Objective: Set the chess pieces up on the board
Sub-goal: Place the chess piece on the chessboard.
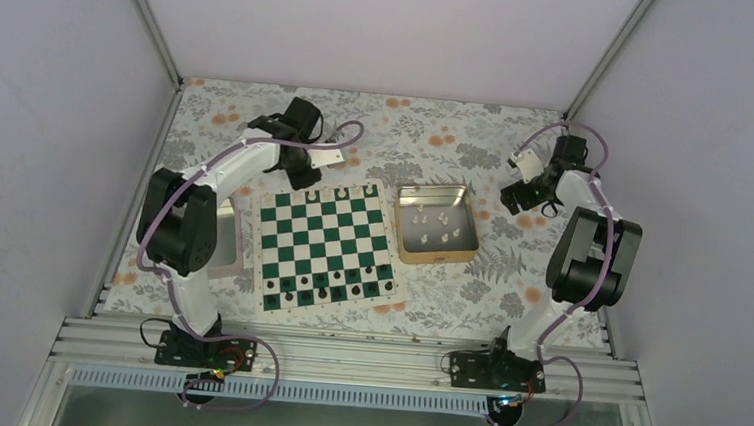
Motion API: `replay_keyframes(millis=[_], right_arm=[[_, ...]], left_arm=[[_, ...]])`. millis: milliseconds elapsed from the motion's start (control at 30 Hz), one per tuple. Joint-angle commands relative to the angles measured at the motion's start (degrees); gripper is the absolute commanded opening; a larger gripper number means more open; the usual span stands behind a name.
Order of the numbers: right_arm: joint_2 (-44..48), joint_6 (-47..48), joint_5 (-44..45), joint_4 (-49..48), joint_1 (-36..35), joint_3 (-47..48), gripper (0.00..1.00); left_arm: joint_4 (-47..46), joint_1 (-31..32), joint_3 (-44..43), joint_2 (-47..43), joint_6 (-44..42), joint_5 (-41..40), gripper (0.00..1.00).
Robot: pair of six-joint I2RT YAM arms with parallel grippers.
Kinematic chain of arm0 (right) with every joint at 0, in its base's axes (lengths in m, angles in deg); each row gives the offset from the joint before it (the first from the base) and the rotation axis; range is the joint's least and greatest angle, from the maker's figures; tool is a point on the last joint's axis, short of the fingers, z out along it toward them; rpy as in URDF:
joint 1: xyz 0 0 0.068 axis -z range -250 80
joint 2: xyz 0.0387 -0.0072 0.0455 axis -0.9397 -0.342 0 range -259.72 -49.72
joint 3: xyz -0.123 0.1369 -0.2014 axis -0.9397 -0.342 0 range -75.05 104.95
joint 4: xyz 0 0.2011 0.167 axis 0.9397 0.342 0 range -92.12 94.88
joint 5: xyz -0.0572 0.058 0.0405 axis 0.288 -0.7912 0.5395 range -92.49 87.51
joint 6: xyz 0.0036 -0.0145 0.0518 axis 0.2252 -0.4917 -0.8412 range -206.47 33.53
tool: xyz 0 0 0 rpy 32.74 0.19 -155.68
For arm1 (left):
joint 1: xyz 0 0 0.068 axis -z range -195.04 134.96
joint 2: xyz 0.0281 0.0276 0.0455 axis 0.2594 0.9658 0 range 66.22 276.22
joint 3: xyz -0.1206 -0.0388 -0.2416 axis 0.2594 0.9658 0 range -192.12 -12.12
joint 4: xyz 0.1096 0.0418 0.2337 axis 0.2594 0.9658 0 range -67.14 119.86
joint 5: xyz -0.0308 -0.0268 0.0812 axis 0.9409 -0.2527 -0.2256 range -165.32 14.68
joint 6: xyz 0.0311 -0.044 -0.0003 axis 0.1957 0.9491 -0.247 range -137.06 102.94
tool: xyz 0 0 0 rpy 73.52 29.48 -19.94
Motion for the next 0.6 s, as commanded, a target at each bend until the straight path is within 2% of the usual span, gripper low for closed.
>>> replay_keyframes(millis=[0, 300, 567], right_arm=[[-0.55, 0.19, -0.07, 0.61, 0.21, 1.33, 1.00], [-0.96, 0.16, 0.09, 0.65, 0.11, 1.05, 1.00], [-1.17, 0.20, 0.37, 0.64, 0.04, 1.00, 1.00]], left_arm=[[-4.73, -2.55, 4.09, -3.23, 0.83, 0.75, 0.17], [-8.16, -6.81, 12.11, -5.84, 0.74, 0.83, 0.17], [-9.69, -10.18, 15.35, -5.80, 0.30, 2.19, 0.17]])
